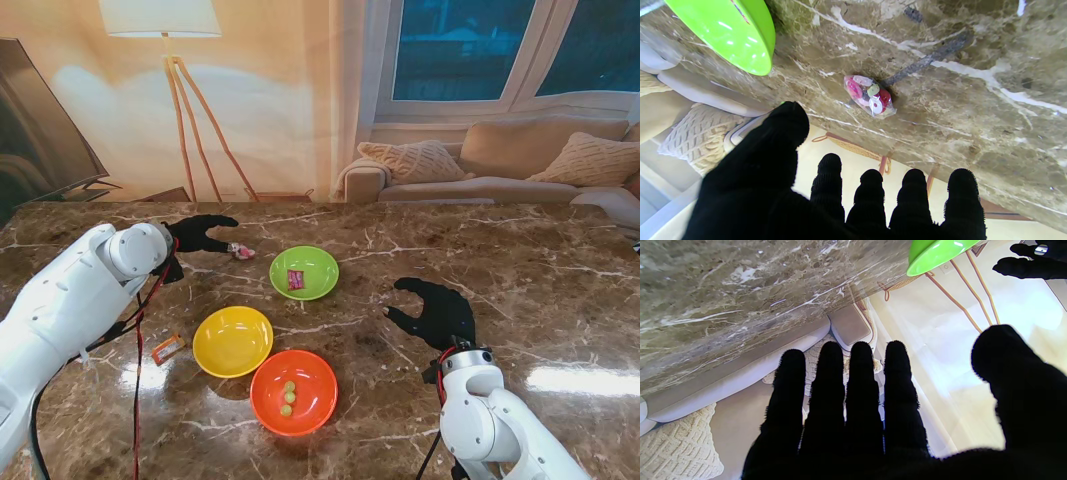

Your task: Portion candies into small dishes

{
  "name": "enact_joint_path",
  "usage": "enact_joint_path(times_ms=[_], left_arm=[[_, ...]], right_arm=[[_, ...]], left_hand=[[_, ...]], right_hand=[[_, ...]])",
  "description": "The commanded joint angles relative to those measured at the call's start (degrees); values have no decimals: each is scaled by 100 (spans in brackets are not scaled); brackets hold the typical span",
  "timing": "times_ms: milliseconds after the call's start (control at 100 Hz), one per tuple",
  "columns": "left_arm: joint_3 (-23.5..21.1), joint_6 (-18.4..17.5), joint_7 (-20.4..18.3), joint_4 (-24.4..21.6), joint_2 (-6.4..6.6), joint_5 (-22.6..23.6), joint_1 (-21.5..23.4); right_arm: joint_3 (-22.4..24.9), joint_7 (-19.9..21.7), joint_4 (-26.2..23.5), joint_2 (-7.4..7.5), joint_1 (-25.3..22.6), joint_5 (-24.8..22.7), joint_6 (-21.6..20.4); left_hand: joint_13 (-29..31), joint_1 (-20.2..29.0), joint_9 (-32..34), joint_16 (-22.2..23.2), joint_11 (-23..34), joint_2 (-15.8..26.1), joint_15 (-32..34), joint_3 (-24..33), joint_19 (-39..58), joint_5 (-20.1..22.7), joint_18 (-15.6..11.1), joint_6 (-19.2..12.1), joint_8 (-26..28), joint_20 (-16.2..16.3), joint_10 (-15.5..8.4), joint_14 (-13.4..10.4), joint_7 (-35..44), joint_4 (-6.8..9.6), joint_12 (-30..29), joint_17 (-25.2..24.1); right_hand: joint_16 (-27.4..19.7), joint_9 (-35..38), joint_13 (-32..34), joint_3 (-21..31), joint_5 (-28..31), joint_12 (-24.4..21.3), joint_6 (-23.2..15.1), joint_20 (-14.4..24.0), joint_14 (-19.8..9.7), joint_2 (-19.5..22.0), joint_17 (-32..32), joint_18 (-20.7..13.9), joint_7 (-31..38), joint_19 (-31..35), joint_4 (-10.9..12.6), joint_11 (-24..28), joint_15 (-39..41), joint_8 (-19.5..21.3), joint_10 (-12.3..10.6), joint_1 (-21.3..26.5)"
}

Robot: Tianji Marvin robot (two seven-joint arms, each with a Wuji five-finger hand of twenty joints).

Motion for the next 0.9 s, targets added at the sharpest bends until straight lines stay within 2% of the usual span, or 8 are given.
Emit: enact_joint_path(times_ms=[0,40,80,220,350,530,670,890], left_arm=[[112,-117,29,156,-152,26,-163],[275,-199,71,386,-221,-35,-296],[414,-263,101,602,-295,-111,-412],[864,-555,296,1358,-582,-257,-764],[1178,-866,412,2127,-909,-366,-1052],[1366,-1221,393,2926,-1304,-407,-1307],[1510,-1262,283,2948,-1331,-395,-1323],[1789,-1240,-12,2951,-1301,-355,-1352]], right_arm=[[-1,96,9,-18,-36,40,49],[1,101,6,-20,-38,54,50],[2,105,4,-21,-40,69,51],[7,117,-2,-26,-52,115,49],[10,141,-4,-29,-53,162,54],[24,186,-16,-27,-65,205,36],[42,187,-25,-31,-82,235,37],[49,219,-27,-29,-89,279,-11]], left_hand=[[-129,-176,-245,-72,-105,195,-108,-174,-157,-125,97,13,-133,108,-178,-21,-88,62,-66,-19],[-120,-190,-242,-62,-104,241,-103,-223,-155,-121,75,26,-131,133,-183,-30,-100,82,-60,-18],[-128,-54,-243,-14,-122,309,-115,-493,-189,-88,47,39,-108,299,-186,-39,-158,252,-47,-52],[-158,-146,-217,5,-83,520,-119,-600,-281,12,-13,153,-81,332,-182,-51,-139,290,-26,-133],[-236,-242,-210,71,-26,881,-154,-1142,-522,132,-79,301,-29,460,-192,-56,-233,434,4,-210],[-358,-218,-221,105,-35,1120,-200,-1519,-754,260,-170,322,-12,532,-204,-102,-352,558,-8,-242],[-358,-259,-186,118,5,1289,-199,-1590,-787,380,-169,310,36,576,-199,-119,-289,590,26,-231],[-322,-414,-93,141,86,1858,-221,-2037,-875,664,-130,672,55,722,-146,-117,-455,644,112,-214]], right_hand=[[111,81,35,107,16,75,-90,-114,58,92,7,1,57,135,92,63,48,17,18,-200],[118,82,47,117,14,78,-90,-110,64,97,9,4,57,142,92,64,56,17,17,-202],[124,90,52,128,18,83,-91,-105,75,103,13,16,59,151,91,68,61,17,18,-206],[155,123,96,162,34,103,-102,-84,88,116,45,39,68,191,89,83,94,21,25,-224],[179,138,115,195,41,118,-96,-66,101,125,51,56,72,216,87,89,112,24,39,-231],[210,172,154,231,51,139,-96,-43,112,137,71,75,78,251,82,101,138,27,28,-245],[229,204,185,250,77,153,-101,-28,131,138,90,93,92,274,80,113,157,32,36,-251],[258,258,224,274,117,177,-107,-7,135,148,109,112,115,307,78,132,179,42,34,-258]])
